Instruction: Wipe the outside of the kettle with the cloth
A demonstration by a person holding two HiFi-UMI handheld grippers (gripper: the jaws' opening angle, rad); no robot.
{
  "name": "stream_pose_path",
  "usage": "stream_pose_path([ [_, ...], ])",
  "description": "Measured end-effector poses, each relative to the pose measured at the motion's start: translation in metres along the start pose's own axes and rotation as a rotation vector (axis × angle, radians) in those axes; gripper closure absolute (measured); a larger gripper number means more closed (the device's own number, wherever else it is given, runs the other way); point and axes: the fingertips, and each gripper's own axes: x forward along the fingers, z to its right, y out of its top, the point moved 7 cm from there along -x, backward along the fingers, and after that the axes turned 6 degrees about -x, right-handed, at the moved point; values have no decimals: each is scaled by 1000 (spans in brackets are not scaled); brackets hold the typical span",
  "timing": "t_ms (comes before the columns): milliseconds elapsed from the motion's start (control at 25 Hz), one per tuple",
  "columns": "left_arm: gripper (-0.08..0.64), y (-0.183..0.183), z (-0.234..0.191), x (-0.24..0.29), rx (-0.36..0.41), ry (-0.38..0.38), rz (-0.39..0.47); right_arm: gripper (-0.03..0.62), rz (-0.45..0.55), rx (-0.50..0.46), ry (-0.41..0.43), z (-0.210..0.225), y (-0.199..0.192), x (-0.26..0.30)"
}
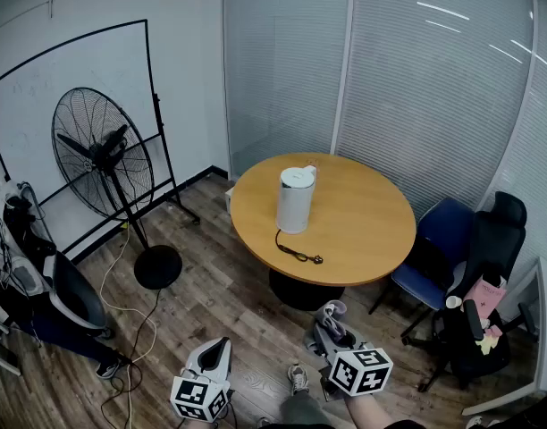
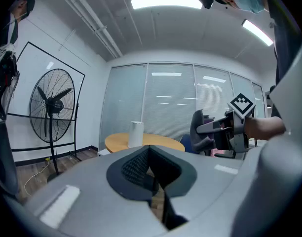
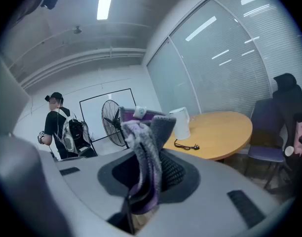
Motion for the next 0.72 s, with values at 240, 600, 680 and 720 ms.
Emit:
stream_pose_path([
  [240,549,12,-34,36,-14,-1,-14,497,-11,21,-8,5,17,48],
  [600,546,9,-44,119,-46,3,-9,495,-37,95,21,67,21,109],
  [680,546,13,-49,145,-48,-9,-19,495,-46,106,18,83,27,129],
  [720,546,16,-51,159,-46,-14,-23,495,-48,109,18,90,31,139],
])
